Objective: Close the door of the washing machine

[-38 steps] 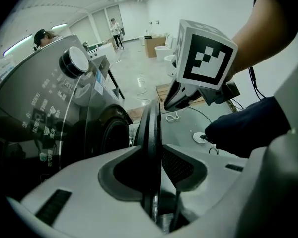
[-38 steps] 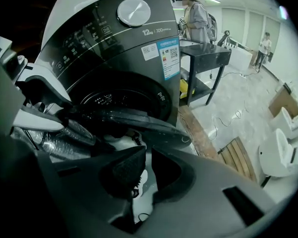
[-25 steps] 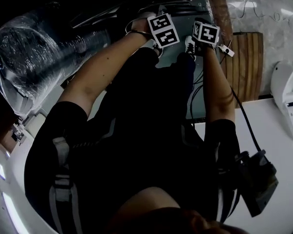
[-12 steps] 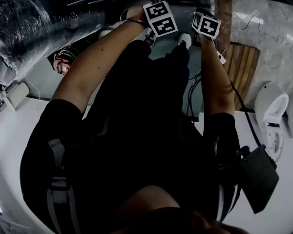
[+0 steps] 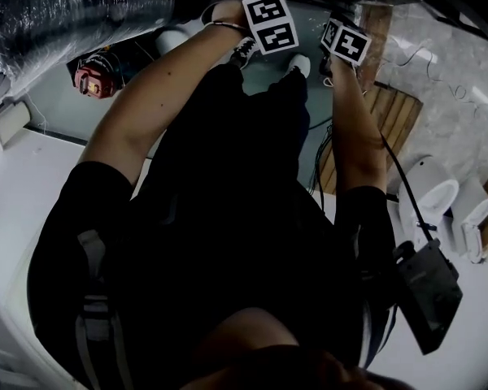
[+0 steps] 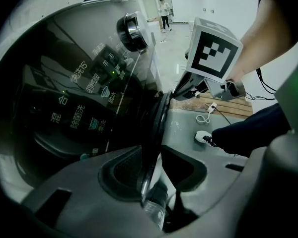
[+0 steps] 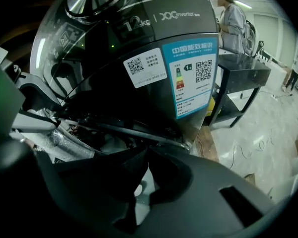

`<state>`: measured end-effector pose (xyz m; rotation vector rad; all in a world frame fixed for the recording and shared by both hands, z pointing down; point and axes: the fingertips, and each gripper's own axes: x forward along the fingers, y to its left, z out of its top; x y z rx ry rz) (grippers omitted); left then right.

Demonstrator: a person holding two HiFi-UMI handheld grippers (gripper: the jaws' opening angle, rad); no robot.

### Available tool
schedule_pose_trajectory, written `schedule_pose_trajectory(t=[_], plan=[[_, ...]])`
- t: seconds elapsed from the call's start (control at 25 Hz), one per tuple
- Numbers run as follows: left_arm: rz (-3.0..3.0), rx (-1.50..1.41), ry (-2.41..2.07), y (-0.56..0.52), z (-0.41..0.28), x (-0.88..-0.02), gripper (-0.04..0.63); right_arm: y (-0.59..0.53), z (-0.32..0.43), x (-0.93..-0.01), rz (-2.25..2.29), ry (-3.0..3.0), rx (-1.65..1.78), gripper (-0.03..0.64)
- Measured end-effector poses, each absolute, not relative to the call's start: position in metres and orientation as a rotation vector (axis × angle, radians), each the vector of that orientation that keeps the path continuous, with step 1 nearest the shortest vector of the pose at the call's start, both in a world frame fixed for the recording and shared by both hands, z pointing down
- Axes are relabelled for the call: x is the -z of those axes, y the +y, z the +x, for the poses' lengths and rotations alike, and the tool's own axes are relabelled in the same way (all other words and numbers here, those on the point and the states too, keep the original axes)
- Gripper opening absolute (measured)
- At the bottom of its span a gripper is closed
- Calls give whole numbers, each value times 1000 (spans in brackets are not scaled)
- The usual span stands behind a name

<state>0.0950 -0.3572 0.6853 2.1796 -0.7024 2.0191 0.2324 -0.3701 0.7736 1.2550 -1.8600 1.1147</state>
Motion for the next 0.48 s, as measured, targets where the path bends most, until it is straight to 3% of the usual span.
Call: schedule_pose_trajectory(t=[0.48], plan=[[2121, -1918, -875, -344, 98, -672, 126, -374, 237, -778, 1239, -1933, -1096, 6]])
